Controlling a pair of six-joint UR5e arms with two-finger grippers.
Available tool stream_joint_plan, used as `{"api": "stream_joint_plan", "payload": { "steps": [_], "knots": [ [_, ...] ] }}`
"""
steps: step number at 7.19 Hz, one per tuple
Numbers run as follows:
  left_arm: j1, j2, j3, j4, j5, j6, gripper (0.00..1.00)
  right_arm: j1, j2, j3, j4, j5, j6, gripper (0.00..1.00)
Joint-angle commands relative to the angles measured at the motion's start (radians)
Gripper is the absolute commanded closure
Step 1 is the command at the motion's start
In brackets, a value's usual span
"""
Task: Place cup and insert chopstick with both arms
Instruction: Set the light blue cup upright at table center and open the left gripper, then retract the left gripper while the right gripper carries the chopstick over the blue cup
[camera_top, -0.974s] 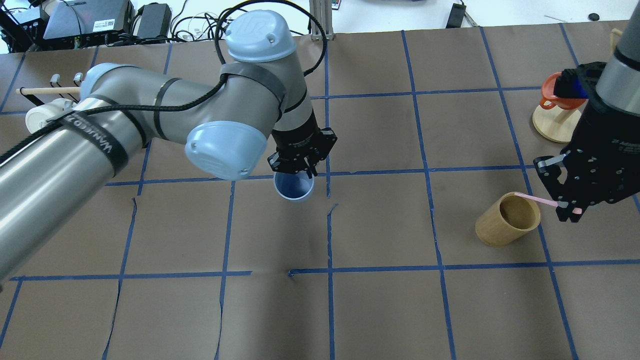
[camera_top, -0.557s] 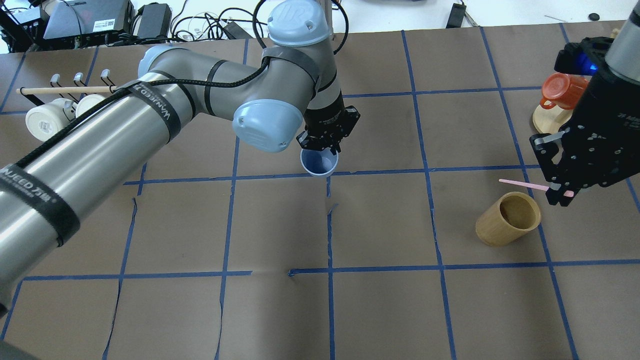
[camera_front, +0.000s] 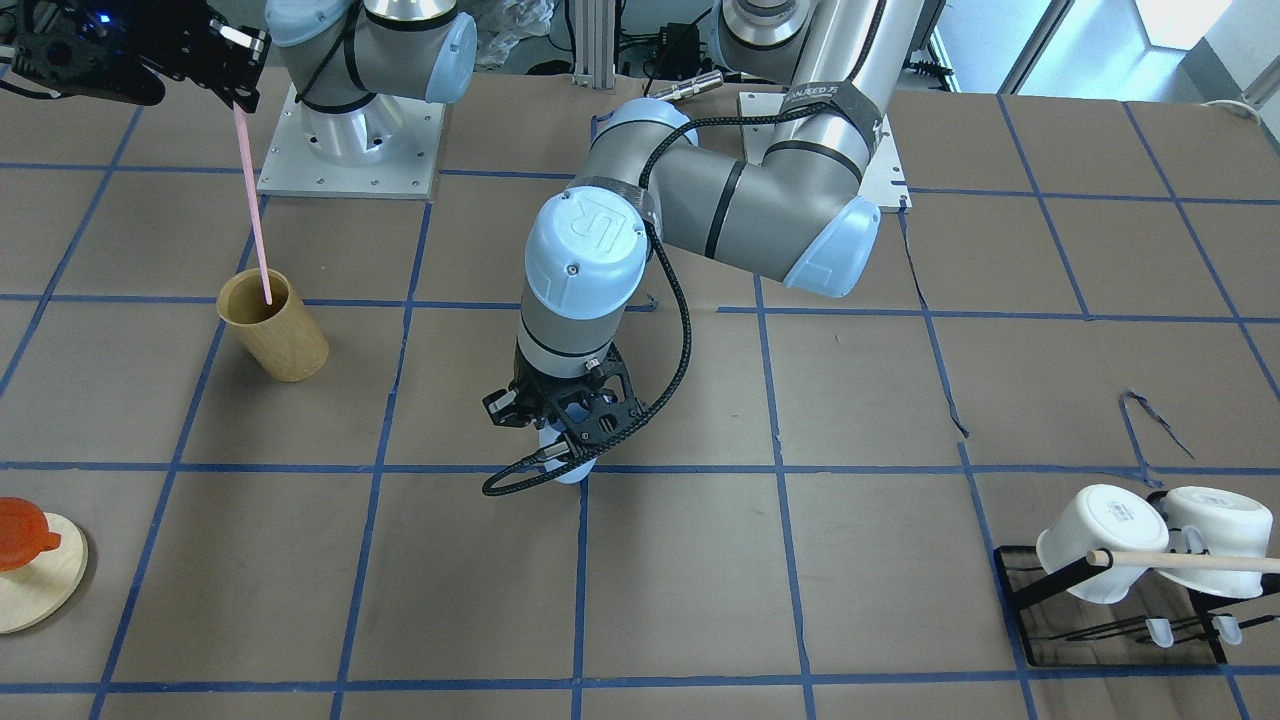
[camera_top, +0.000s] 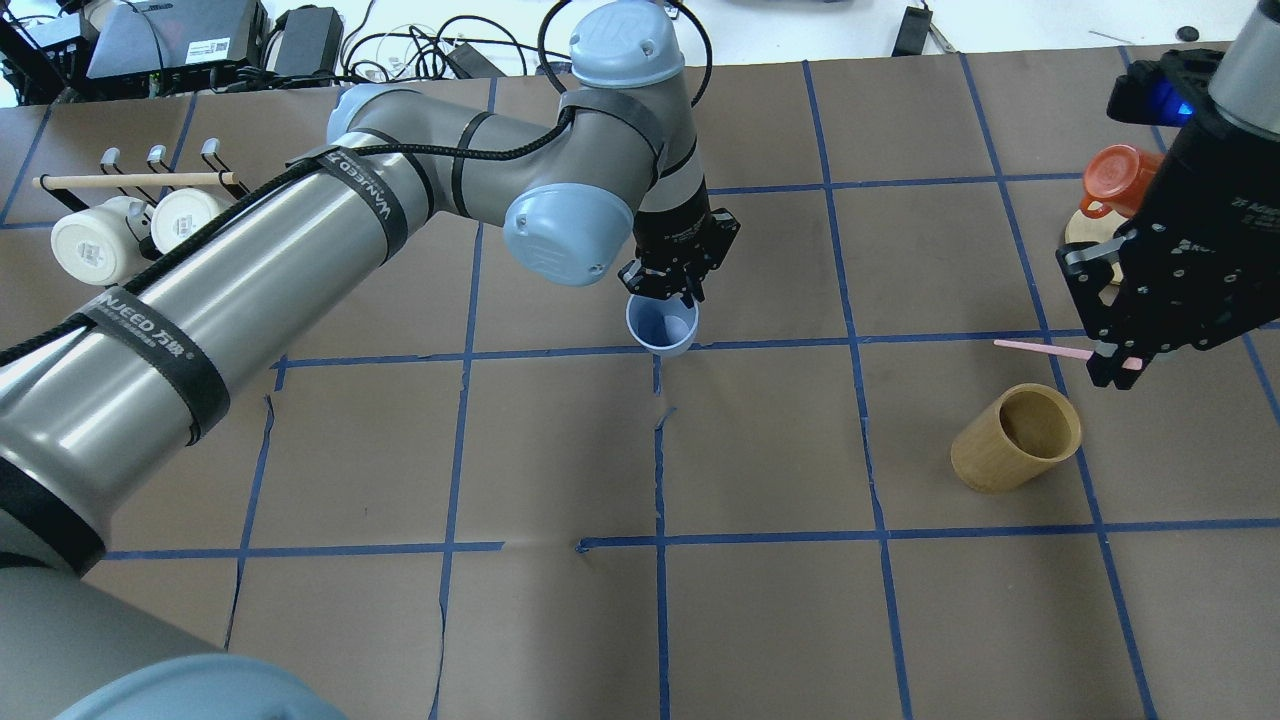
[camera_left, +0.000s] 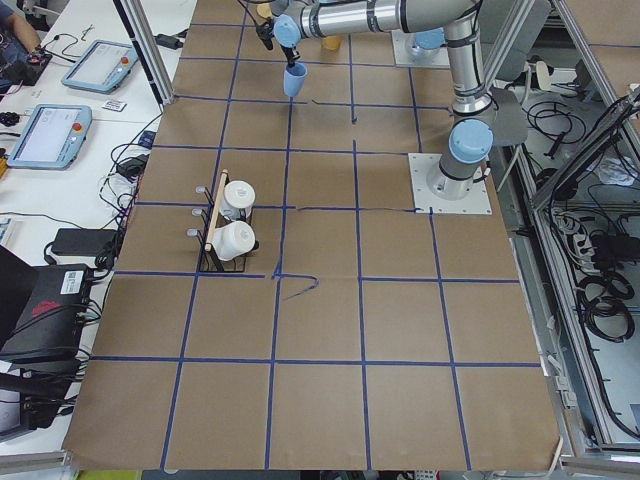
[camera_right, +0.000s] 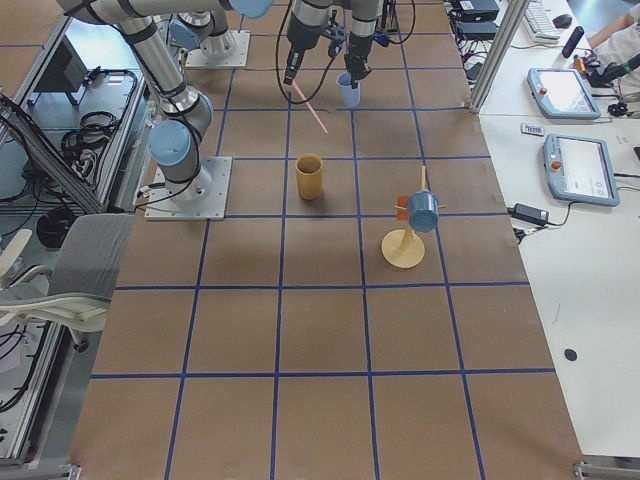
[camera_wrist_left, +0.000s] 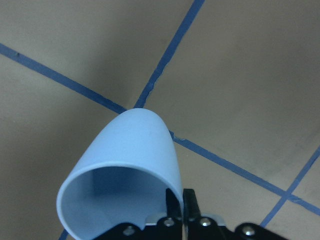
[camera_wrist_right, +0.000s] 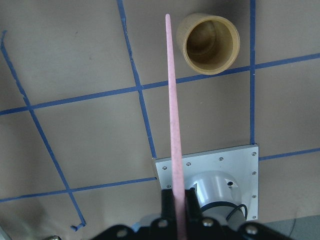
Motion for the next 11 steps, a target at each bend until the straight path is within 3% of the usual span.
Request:
{"api": "stream_joint_plan", "payload": {
  "steps": [1, 3, 5, 7, 8, 9, 11],
  "knots": [
    [0.003, -0.001, 0.004, 0.006, 0.000, 0.008, 0.00, 0.000, 0.003, -0.001, -0.018, 0.010, 0.004, 1.00],
    [0.007, 0.041, 0.047, -0.031, 0.005, 0.015, 0.00, 0.000, 0.003, -0.001, -0.027, 0.010, 0.002, 1.00],
    [0.009, 0.124, 0.131, -0.191, 0.005, 0.067, 0.00, 0.002, 0.003, -0.001, -0.027, 0.014, 0.008, 1.00],
    [0.062, 0.240, 0.159, -0.381, 0.011, 0.365, 0.00, 0.037, 0.005, -0.001, -0.065, 0.024, 0.028, 1.00],
    [0.090, 0.317, 0.144, -0.464, 0.020, 0.569, 0.00, 0.078, 0.025, -0.008, -0.076, 0.077, 0.096, 1.00],
    [0.136, 0.389, 0.104, -0.538, 0.034, 0.645, 0.00, 0.121, 0.057, -0.057, -0.076, 0.108, 0.164, 1.00],
    [0.182, 0.529, -0.069, -0.466, 0.110, 0.794, 0.00, 0.283, 0.185, -0.179, -0.074, 0.138, 0.383, 1.00]
  ]
}}
